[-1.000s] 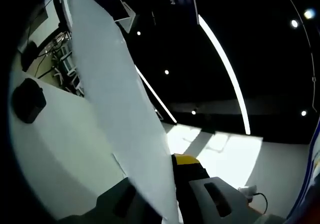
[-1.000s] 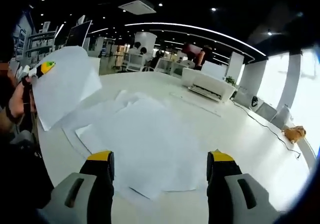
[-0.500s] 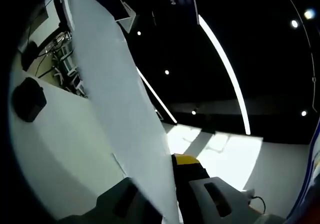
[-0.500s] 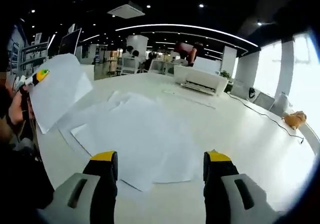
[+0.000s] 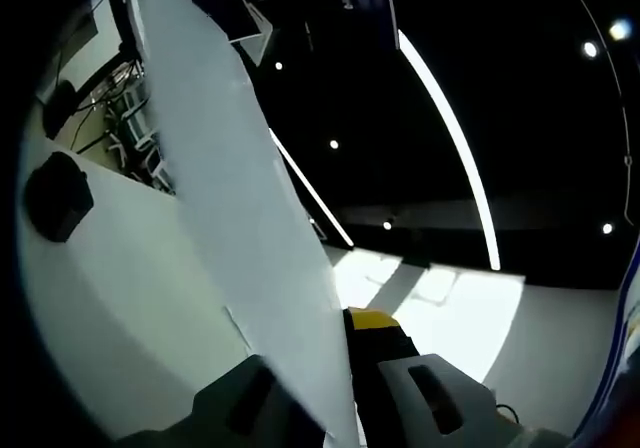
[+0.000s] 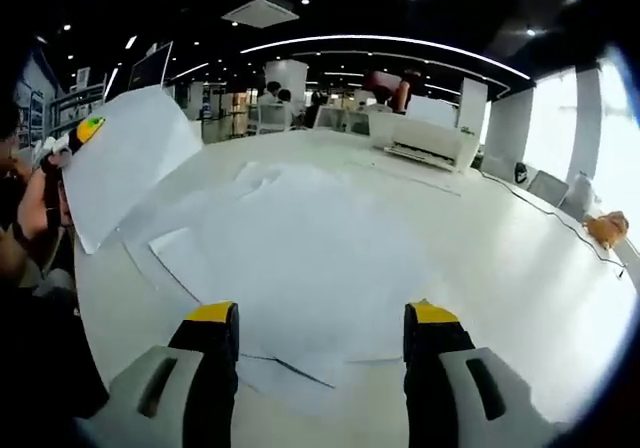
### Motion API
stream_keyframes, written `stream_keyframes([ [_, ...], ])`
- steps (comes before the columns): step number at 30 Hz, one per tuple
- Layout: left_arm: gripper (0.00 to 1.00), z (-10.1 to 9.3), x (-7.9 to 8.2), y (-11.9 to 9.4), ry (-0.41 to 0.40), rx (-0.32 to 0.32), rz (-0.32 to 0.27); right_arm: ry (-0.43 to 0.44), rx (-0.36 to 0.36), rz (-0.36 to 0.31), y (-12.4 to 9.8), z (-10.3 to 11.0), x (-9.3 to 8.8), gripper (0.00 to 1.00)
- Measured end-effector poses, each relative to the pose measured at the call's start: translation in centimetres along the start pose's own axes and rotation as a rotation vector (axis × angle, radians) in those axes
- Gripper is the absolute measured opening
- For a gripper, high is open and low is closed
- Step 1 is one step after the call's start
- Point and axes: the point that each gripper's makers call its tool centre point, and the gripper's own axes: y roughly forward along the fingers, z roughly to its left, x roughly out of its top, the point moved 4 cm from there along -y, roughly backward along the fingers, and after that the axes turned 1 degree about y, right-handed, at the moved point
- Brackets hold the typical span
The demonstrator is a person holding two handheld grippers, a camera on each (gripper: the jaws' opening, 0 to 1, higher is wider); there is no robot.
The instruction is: Organize the stack of printing papers by aligning and flattening the scattered papers on the table
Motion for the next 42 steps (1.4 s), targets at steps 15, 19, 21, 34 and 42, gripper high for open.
stream_keyframes([
  [15,0.06,0.0,0.0,-0.1,-0.004,-0.002,0.001,0.092,0.029,-0.046,1.3,0.6,-0.5,0.6],
  [19,0.06,0.0,0.0,-0.1,-0.004,-0.002,0.0,0.094,0.023,-0.06,1.3,0.6,-0.5,0.6],
  [21,0.06,0.0,-0.1,-0.1,-0.004,-0.002,0.001,0.093,0.023,-0.062,1.3,0.6,-0.5,0.6],
  [34,0.06,0.2,0.0,-0.1,-0.005,-0.003,0.002,0.072,0.059,-0.064,1.6,1.7,-0.2,0.41],
  [42,0.06,0.3,-0.1,-0.1,-0.006,-0.003,0.002,0.039,0.082,-0.071,1.8,2.8,0.0,0.21],
])
